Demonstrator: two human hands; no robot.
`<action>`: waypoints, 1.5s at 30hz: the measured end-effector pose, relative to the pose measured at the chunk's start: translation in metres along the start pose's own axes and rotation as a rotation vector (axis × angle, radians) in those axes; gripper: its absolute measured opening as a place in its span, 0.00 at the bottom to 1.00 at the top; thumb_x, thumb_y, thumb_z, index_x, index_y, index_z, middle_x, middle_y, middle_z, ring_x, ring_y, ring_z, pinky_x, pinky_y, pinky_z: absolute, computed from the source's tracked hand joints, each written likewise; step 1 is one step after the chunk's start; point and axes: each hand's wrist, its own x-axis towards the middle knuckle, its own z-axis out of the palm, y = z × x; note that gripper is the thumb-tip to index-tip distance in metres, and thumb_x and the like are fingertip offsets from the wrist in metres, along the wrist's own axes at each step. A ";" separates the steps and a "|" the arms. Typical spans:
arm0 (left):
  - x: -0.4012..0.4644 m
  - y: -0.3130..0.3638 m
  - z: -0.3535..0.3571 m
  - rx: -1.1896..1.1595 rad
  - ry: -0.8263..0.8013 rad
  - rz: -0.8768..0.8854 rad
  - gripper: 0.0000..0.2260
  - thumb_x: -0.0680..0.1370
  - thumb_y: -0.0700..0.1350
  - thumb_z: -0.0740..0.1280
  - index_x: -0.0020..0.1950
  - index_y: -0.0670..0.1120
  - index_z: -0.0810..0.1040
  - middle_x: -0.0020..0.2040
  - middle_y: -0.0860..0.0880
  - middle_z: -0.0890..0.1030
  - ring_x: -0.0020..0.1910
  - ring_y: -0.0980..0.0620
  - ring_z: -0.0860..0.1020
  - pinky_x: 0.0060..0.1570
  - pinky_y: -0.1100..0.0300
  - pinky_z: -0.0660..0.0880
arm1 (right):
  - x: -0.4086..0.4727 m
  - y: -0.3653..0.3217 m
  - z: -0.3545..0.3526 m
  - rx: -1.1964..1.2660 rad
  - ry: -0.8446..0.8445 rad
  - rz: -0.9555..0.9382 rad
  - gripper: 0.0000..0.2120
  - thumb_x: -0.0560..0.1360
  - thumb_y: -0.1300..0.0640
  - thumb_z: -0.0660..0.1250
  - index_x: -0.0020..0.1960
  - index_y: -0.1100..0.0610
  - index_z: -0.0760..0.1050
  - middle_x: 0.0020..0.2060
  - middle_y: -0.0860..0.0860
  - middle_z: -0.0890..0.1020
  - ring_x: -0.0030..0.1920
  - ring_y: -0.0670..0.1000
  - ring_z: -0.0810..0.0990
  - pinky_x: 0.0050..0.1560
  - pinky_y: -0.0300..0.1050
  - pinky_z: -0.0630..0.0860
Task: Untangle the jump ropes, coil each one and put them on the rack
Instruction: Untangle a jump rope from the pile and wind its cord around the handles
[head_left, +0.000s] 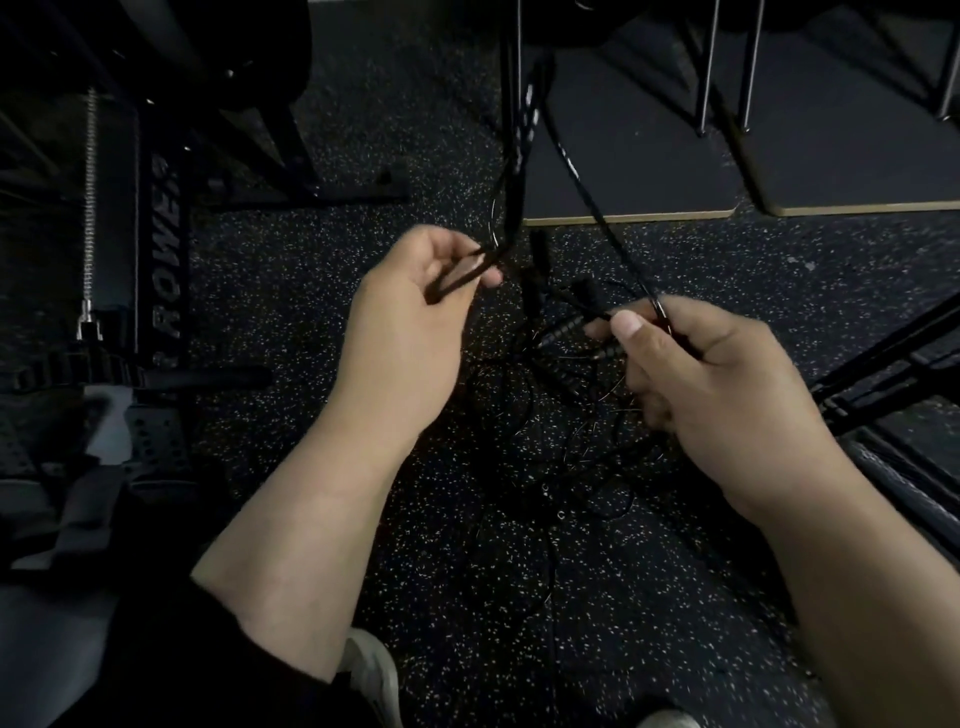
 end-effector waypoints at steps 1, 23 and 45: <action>0.000 -0.001 -0.002 0.018 0.012 -0.019 0.08 0.83 0.41 0.66 0.52 0.56 0.78 0.47 0.56 0.85 0.33 0.64 0.74 0.41 0.62 0.70 | -0.001 -0.002 0.001 0.004 -0.001 0.003 0.10 0.82 0.46 0.65 0.50 0.44 0.85 0.28 0.43 0.72 0.32 0.54 0.66 0.35 0.54 0.66; -0.014 0.003 0.005 -0.291 -0.236 -0.354 0.07 0.82 0.42 0.67 0.53 0.49 0.85 0.44 0.34 0.80 0.36 0.47 0.70 0.35 0.55 0.67 | -0.004 -0.008 0.015 -0.052 -0.106 0.077 0.04 0.79 0.47 0.68 0.52 0.41 0.81 0.26 0.48 0.68 0.27 0.51 0.63 0.25 0.43 0.59; -0.023 0.020 0.027 -0.540 0.011 -0.368 0.10 0.82 0.44 0.68 0.44 0.40 0.78 0.40 0.44 0.85 0.45 0.43 0.87 0.47 0.53 0.84 | 0.000 -0.011 0.016 -0.103 0.037 0.111 0.08 0.77 0.52 0.72 0.56 0.47 0.84 0.25 0.36 0.79 0.24 0.35 0.75 0.24 0.26 0.66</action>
